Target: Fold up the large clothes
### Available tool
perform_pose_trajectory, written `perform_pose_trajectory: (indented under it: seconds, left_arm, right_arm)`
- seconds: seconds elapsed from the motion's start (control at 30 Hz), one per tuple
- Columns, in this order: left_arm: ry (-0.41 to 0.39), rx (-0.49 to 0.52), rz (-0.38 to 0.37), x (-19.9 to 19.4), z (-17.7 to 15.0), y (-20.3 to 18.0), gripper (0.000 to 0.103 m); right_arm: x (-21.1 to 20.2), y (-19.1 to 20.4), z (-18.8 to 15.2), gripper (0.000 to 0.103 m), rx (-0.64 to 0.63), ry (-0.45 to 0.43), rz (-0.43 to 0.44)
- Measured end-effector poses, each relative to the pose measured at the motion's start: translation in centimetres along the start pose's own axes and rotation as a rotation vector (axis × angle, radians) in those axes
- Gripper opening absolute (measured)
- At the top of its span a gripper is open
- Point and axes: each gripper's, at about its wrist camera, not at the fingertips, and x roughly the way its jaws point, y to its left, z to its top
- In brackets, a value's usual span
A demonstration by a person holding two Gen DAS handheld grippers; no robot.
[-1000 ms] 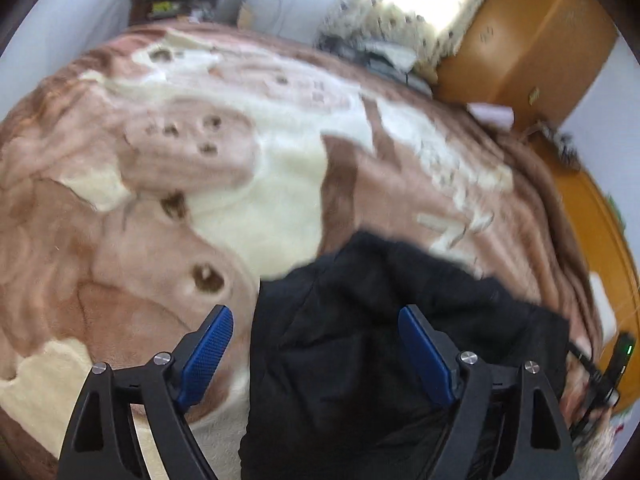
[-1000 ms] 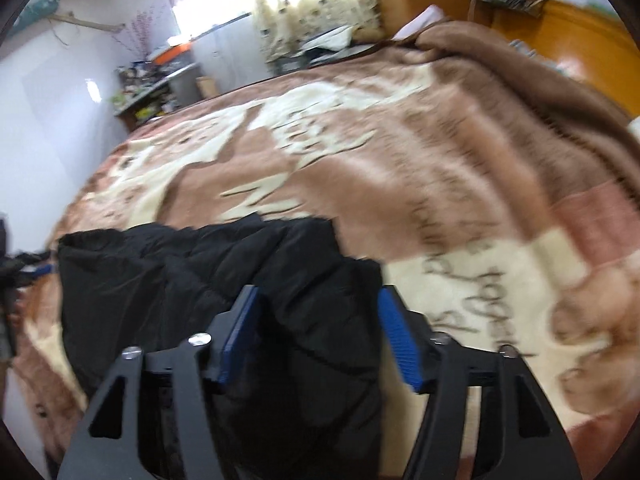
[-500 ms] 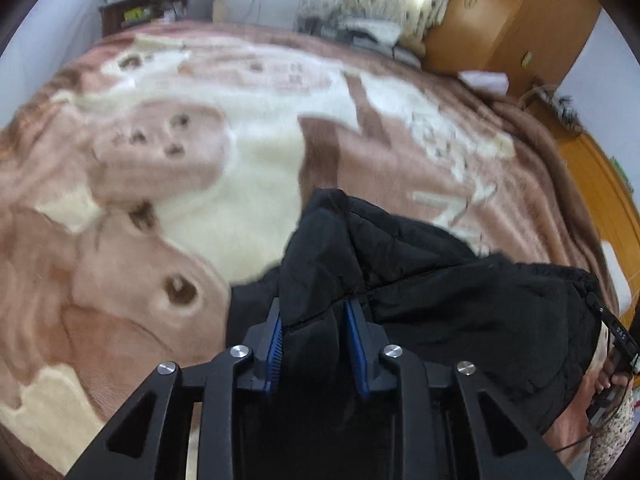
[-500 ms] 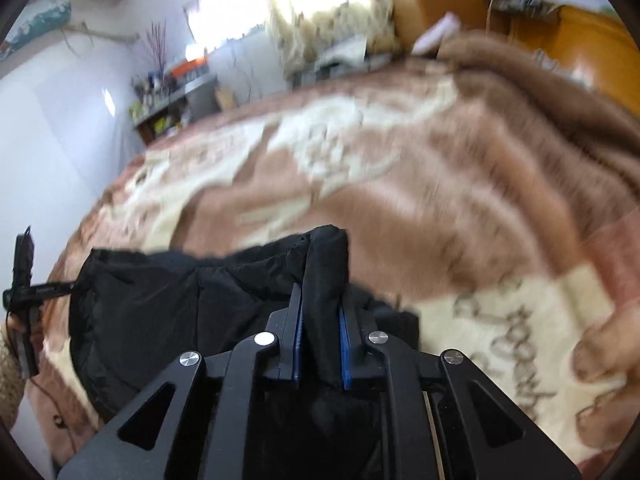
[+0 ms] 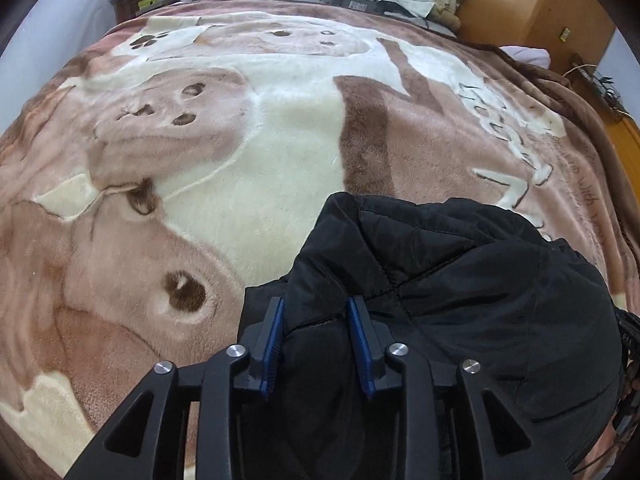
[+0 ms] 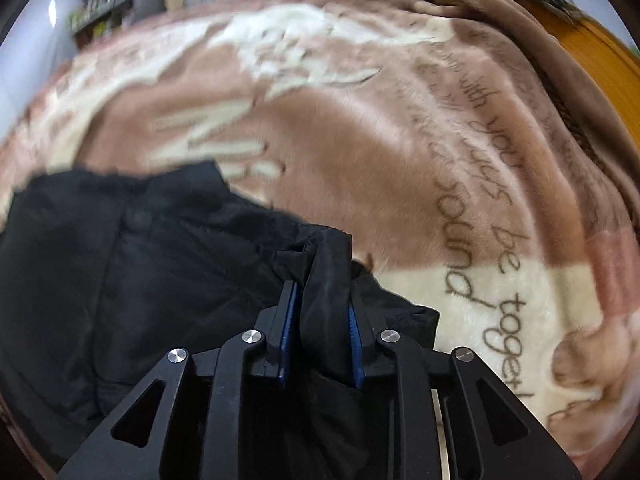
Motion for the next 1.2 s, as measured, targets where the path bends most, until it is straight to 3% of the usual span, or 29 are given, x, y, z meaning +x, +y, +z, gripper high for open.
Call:
perform_pose_trajectory:
  seconds: [0.1,0.17,0.2,0.27,0.33,0.47,0.53,0.63,0.73,0.8,0.87,0.97,1.07,1.2]
  left_arm:
    - [-0.008,-0.047,0.002,-0.7,0.2,0.5,0.043]
    - [-0.025,-0.070,-0.019,-2.3,0.1,0.8,0.047]
    - [-0.042,-0.065,-0.036,-3.5,-0.1,0.9,0.051]
    - [-0.067,-0.079,-0.050,-5.4,-0.4,1.1,0.062]
    - [-0.137,-0.100,-0.077,-8.6,-1.5,1.0,0.064]
    - [-0.260,-0.031,-0.078,-13.1,-4.5,-2.4,0.083]
    - [-0.264,0.045,-0.099,-13.7,-6.6,-5.8,0.083]
    - [-0.272,0.166,-0.113,-12.9,-9.5,-10.8,0.083]
    - [-0.230,0.197,-0.045,-10.1,-10.4,-13.7,0.083]
    - [-0.220,0.227,0.040,-7.7,-10.0,-14.9,0.083]
    - [-0.200,0.228,0.083,-5.5,-9.7,-14.9,0.085]
    - [-0.148,0.182,0.058,-2.8,-8.6,-13.7,0.093]
    - [-0.082,0.145,0.017,-0.6,-7.5,-12.8,0.093]
    - [-0.051,0.149,0.028,1.9,-7.6,-13.0,0.094]
  right_arm:
    - [-1.3,-0.1,0.2,0.033,0.015,-0.025,-0.052]
    - [-3.6,-1.0,-0.1,0.053,0.076,-0.105,-0.055]
    - [-5.0,-1.2,-0.4,0.058,0.096,-0.153,-0.042]
    - [-8.9,-1.5,-1.5,0.060,0.112,-0.268,-0.007]
    - [-11.9,-1.2,-2.9,0.062,0.120,-0.358,0.013]
    - [-15.8,1.0,-5.8,0.064,0.110,-0.426,0.101]
    - [-16.1,3.2,-7.4,0.064,0.077,-0.401,0.140]
    - [-14.7,6.9,-9.4,0.064,0.009,-0.307,0.126]
    - [-13.3,9.6,-10.7,0.064,-0.060,-0.309,0.123]
    - [-11.8,10.5,-10.5,0.064,-0.055,-0.287,0.120]
    - [-9.9,10.6,-9.3,0.064,-0.023,-0.274,0.141]
    - [-7.4,10.6,-8.3,0.064,0.022,-0.243,0.142]
    - [-4.4,10.4,-7.4,0.065,0.066,-0.178,0.152]
    - [-2.0,11.5,-6.7,0.065,0.041,-0.118,0.108]
